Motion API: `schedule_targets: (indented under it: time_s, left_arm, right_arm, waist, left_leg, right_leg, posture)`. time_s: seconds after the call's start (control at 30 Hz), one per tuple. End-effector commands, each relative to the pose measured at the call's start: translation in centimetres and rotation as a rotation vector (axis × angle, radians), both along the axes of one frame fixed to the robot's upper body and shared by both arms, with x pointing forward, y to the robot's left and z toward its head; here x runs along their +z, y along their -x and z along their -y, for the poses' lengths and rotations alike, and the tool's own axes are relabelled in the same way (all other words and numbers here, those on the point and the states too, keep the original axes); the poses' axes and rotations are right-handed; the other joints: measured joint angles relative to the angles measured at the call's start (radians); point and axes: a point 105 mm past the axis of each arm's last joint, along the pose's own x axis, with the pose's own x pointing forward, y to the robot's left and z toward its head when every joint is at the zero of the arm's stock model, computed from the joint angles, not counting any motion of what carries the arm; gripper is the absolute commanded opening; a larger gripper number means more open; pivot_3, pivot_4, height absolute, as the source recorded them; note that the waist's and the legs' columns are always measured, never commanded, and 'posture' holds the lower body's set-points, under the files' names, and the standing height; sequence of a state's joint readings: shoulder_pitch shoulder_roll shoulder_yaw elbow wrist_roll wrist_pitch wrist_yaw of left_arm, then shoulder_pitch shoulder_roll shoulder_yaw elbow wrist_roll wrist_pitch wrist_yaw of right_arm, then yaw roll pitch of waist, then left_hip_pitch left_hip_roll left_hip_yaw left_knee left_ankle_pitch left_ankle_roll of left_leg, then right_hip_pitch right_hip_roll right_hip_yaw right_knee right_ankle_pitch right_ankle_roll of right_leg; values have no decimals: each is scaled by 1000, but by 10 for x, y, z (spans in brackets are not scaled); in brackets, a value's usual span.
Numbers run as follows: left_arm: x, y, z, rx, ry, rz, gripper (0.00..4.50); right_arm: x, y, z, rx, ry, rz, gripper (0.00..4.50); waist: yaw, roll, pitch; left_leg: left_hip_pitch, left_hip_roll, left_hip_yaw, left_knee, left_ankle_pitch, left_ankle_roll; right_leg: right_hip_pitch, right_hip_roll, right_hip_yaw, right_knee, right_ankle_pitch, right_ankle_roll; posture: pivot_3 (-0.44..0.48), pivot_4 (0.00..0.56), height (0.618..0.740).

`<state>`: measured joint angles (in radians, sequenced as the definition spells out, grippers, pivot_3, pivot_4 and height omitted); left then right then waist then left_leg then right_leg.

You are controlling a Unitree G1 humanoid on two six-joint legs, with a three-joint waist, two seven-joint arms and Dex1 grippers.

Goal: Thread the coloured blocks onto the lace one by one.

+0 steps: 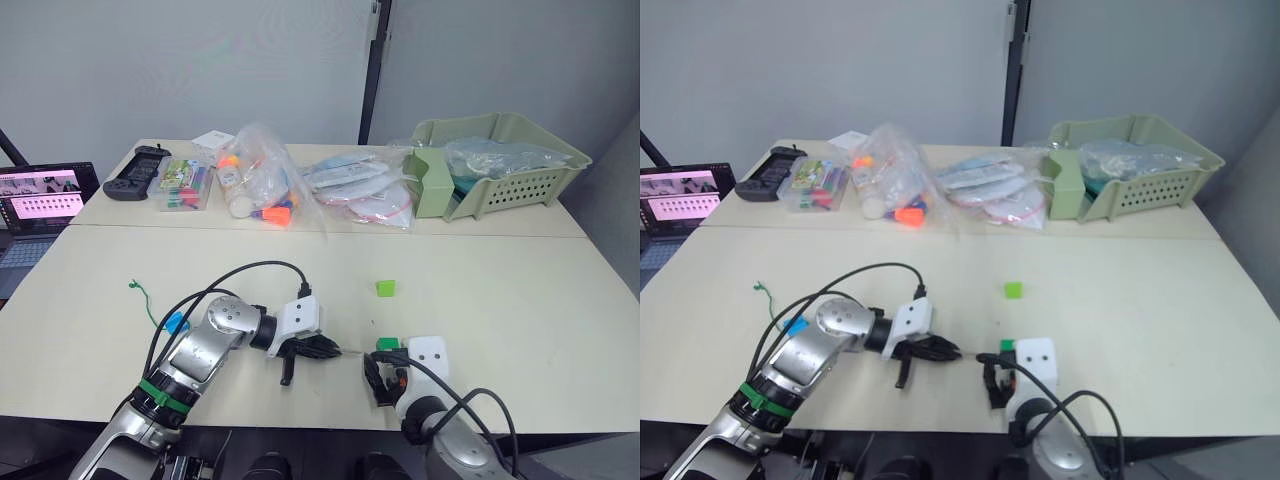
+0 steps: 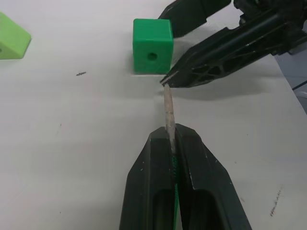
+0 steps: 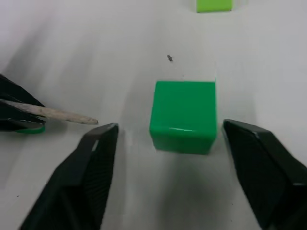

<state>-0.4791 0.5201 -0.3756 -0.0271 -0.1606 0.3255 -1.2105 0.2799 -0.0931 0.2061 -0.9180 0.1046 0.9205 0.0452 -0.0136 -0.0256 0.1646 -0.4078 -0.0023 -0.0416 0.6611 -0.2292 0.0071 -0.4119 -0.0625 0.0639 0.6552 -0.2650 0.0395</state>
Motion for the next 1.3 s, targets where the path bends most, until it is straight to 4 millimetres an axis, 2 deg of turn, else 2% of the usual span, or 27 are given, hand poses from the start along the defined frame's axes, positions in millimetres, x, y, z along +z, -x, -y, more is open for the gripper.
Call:
schedule_targets:
  time_s: [0.03, 0.13, 0.27, 0.37, 0.53, 0.63, 0.87, 0.97, 1.17, 1.23, 1.3]
  left_arm:
    - [10, 2, 4, -25, 33, 38, 0]
    - [10, 2, 4, -23, 35, 40, 0]
    - [10, 1, 5, -20, 37, 39, 0]
    - [10, 2, 6, -20, 37, 42, 0]
    - [11, 1, 6, -13, 35, 49, 0]
    - [11, -2, 4, 21, 5, 68, 0]
    - [18, -4, 7, 60, -11, 103, 0]
    - [19, -3, 7, 64, -11, 99, 0]
    - [18, -3, 6, 66, -24, 95, 0]
    - [18, -3, 6, 64, -31, 101, 0]
    - [19, -4, 6, 63, -40, 105, 0]
  right_arm:
    - [34, 3, 7, 163, 40, 114, 4481]
    - [51, 8, 6, 430, 124, 149, 4481]
    - [55, 14, 9, 752, 162, 78, 4481]
    - [55, -8, 25, 932, 258, 34, 4481]
    - [46, -36, 33, 1049, 375, 33, 4481]
    - [32, -51, 38, 1130, 444, 31, 4481]
    - [11, -59, 42, 1188, 470, 25, 4481]
    - [8, -59, 38, 1193, 450, 36, 3686]
    - [4, -62, 31, 1165, 418, 63, 1518]
    - [4, -61, 30, 1167, 417, 64, 1164]
    - [5, -61, 27, 1167, 413, 65, 1164]
  waist:
    - [-1, 0, 0]
    - [-3, 0, 0]
    - [-3, 0, 1]
    - [-7, -1, 1]
    - [-4, -1, 1]
    - [-1, -1, 1]
    - [1, -2, 1]
    - [1, -2, 1]
    - [0, -2, 1]
    - [0, -2, 1]
    - [0, -1, 1]
  left_leg:
    - [1, 0, 0, 0, 0, 0]
    - [4, 0, 1, 2, 0, 0]
    - [12, 2, 5, 3, 0, 0]
    - [18, 3, 10, 2, 0, 0]
    - [18, 3, 13, 2, 0, 0]
    - [14, 2, 13, 2, 0, 1]
    - [13, 1, 13, 2, 0, 1]
    - [13, 2, 11, 2, 0, 1]
    - [13, 2, 9, 2, 0, 1]
    - [13, 2, 8, 2, 0, 1]
    - [13, 2, 7, 2, 0, 1]
  right_leg:
    - [2, 0, 0, 0, 0, 0]
    - [8, 1, 0, -7, 0, 1]
    - [16, 4, -1, -7, 0, 1]
    - [23, 4, 0, -9, -1, 1]
    - [22, 4, 1, -10, -2, 4]
    - [19, 3, 2, -9, -1, 2]
    - [17, 1, 3, -9, -1, 3]
    - [17, 1, 4, -8, -1, 3]
    - [16, 2, 4, -8, 0, 3]
    - [16, 1, 4, -8, 0, 3]
    - [16, 1, 4, -8, 0, 3]
  posture:
    - [0, 150, 740]
    - [0, 150, 740]
    - [0, 150, 740]
    - [0, 150, 740]
    - [0, 150, 740]
    - [0, 150, 740]
    - [0, 150, 740]
    - [0, 150, 740]
    - [0, 150, 740]
    - [0, 150, 740]
    - [0, 150, 740]
